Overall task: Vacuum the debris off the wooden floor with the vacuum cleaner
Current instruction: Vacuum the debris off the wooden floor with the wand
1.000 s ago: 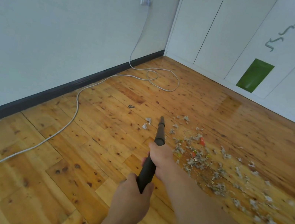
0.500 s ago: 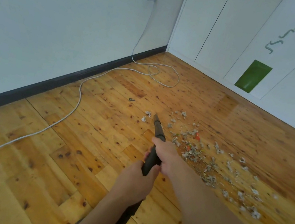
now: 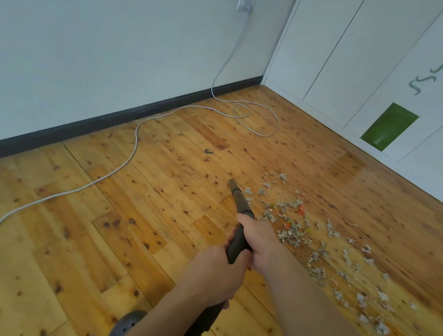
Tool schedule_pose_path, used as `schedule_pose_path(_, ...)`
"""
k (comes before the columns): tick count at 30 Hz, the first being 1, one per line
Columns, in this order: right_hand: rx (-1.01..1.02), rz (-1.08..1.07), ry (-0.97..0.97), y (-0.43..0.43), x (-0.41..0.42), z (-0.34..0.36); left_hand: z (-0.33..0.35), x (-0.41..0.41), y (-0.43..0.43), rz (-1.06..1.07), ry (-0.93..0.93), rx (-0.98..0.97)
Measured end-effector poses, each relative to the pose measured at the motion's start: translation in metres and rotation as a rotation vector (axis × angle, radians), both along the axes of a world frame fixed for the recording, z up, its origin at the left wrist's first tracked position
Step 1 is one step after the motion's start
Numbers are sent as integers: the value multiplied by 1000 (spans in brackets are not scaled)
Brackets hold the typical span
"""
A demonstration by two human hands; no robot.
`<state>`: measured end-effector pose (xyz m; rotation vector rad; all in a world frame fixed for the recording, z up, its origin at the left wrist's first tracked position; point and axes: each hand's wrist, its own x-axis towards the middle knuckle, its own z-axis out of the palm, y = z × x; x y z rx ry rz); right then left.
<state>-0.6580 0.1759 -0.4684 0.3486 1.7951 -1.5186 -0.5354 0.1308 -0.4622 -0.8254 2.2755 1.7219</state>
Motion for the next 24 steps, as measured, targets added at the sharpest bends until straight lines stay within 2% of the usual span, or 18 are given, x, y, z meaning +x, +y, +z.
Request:
schedule_pose_path(10,-7,34,-15,6,26,15,13,21,6,50,-29,38)
schedule_pose_path(13,10,52,-11,7,39,18,14,31,7,9,-50,25)
schedule_pose_path(24,121,98,-3,16,85,25,12,73,20,54,-81,164)
